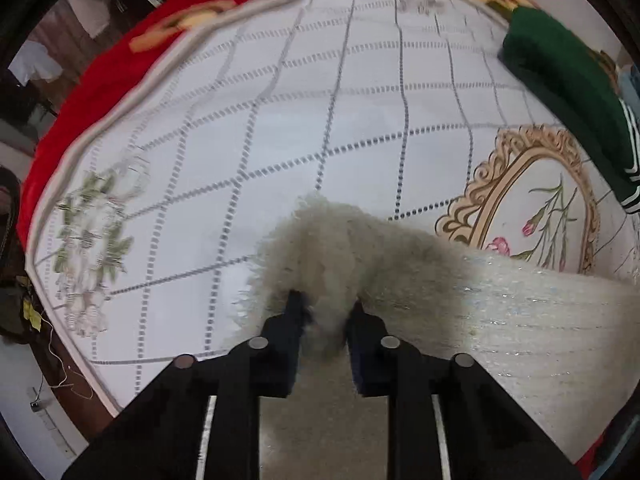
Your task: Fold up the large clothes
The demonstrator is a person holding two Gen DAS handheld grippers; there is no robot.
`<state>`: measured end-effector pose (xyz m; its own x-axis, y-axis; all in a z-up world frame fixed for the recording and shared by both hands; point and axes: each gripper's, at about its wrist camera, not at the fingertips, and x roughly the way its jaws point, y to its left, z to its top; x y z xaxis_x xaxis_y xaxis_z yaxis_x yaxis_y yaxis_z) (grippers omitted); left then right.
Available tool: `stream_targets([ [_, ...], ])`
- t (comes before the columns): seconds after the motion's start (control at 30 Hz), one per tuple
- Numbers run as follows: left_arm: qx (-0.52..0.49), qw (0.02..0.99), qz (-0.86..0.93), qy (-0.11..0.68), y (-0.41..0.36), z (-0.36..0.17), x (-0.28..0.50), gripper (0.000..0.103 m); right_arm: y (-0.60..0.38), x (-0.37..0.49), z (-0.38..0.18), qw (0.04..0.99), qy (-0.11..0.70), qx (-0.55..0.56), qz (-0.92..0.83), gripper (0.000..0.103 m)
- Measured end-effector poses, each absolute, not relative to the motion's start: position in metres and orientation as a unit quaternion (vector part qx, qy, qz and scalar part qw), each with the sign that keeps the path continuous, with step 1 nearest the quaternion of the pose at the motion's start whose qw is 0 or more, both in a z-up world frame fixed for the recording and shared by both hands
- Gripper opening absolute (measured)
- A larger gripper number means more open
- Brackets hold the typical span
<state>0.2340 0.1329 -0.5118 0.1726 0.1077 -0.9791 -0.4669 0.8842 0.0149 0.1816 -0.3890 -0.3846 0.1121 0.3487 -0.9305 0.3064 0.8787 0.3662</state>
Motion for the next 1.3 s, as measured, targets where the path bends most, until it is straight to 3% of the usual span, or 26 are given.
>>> stream_targets([
  [0.2,-0.155,0.750,0.208,0.609,0.138,-0.509,0.221,0.014,-0.306,0.247,-0.438,0.704,0.683,0.177,0.072,0.057],
  [0.27,-0.163,0.744,0.209,0.614,0.141,-0.516,0.224,0.016,-0.293,0.265,-0.460,0.713,0.684,0.147,0.047,0.049],
  [0.37,-0.165,0.741,0.202,0.619,0.142,-0.524,0.229,0.020,-0.287,0.285,-0.513,0.685,0.713,0.148,0.002,0.048],
  [0.57,-0.174,0.738,0.197,0.621,0.140,-0.516,0.232,0.024,-0.272,0.312,-0.504,0.665,0.739,0.106,-0.004,0.049],
  [0.63,-0.189,0.746,0.202,0.606,0.143,-0.498,0.226,0.032,-0.277,0.311,-0.474,0.679,0.726,0.106,0.025,0.049],
  [0.67,-0.195,0.750,0.201,0.599,0.142,-0.492,0.223,0.048,-0.278,0.308,-0.458,0.690,0.715,0.104,0.037,0.049],
  [0.7,-0.201,0.755,0.200,0.591,0.142,-0.484,0.220,0.075,-0.278,0.301,-0.440,0.699,0.707,0.099,0.053,0.049],
  [0.77,-0.208,0.765,0.204,0.574,0.136,-0.468,0.213,0.093,-0.272,0.286,-0.418,0.697,0.704,0.104,0.090,0.049],
  [0.9,-0.222,0.771,0.205,0.560,0.126,-0.457,0.197,0.093,-0.244,0.256,-0.434,0.645,0.745,0.089,0.144,0.048],
  [1.07,-0.232,0.754,0.224,0.573,0.112,-0.469,0.182,0.094,-0.206,0.247,-0.521,0.612,0.783,0.011,0.112,0.047],
  [1.2,-0.278,0.720,0.271,0.575,0.115,-0.469,0.125,0.093,-0.197,0.254,-0.519,0.603,0.793,-0.001,0.091,0.047],
  [1.3,-0.378,0.676,0.298,0.558,0.120,-0.473,0.065,0.093,-0.208,0.253,-0.499,0.607,0.786,0.029,0.116,0.050],
])
